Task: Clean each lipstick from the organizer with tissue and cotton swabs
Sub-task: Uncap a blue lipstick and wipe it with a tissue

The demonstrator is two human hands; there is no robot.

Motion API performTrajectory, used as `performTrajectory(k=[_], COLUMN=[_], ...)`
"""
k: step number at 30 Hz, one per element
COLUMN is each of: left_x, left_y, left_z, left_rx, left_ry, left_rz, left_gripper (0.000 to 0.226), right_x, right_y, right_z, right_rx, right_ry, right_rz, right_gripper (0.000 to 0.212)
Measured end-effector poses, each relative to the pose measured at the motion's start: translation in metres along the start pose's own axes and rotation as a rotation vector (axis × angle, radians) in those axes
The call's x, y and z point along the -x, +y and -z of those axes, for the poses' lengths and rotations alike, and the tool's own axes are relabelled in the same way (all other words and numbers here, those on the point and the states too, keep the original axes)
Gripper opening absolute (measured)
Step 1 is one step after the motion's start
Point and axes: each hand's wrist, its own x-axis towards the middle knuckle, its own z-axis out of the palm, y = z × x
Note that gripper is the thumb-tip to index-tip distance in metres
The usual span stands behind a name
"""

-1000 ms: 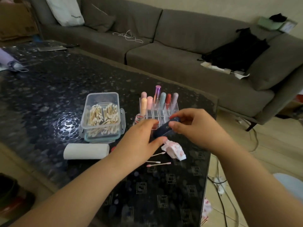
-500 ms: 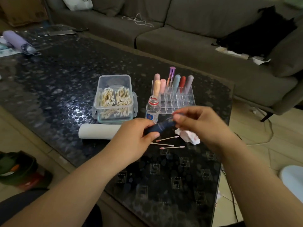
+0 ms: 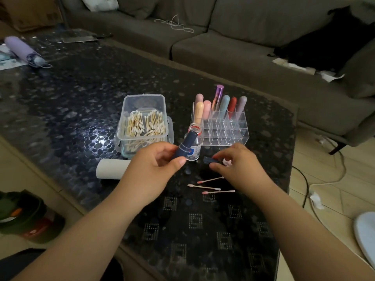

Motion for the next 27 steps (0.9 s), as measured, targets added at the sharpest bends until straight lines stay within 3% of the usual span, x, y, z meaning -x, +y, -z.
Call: performTrajectory(k=[9, 13, 16, 18, 23, 27], left_x=[0.000, 0.002, 0.005, 0.008, 0.014, 0.015], left_y=[-0.001, 0.003, 0.008, 0.012, 0.017, 0.018], left_z=[-0.005, -0.012, -0.017, -0.020, -0.025, -0.028], left_rx=[0.157, 0.232, 0.300, 0.369, 0.432, 0.442], left_ry=[-0.001, -0.050, -0.104, -0.152, -0.218, -0.244], left_rz=[0.062, 0.073, 0.082, 0.090, 0.078, 0.064], left_gripper=[0.012, 0.012, 0.015, 0.016, 0.017, 0.029], right_x=[0.002, 0.010, 0.021, 0.027, 0.030, 0.032], right_y=[0.004, -0.010, -0.026, -0.033, -0.035, -0.036], right_z=[-0.010, 0.012, 0.028, 0.034, 0.038, 0.041], right_rx=[0.130, -0.242, -0.611, -0.751, -0.883, -0.950], right_ry=[-0.019, 0.093, 0.014, -0.037, -0.086, -0.115], right_rz=[0.022, 0.067, 0.085, 0.095, 0.104, 0.134], right_gripper=[0.045, 0.032, 0.021, 0.026, 0.044, 0.037])
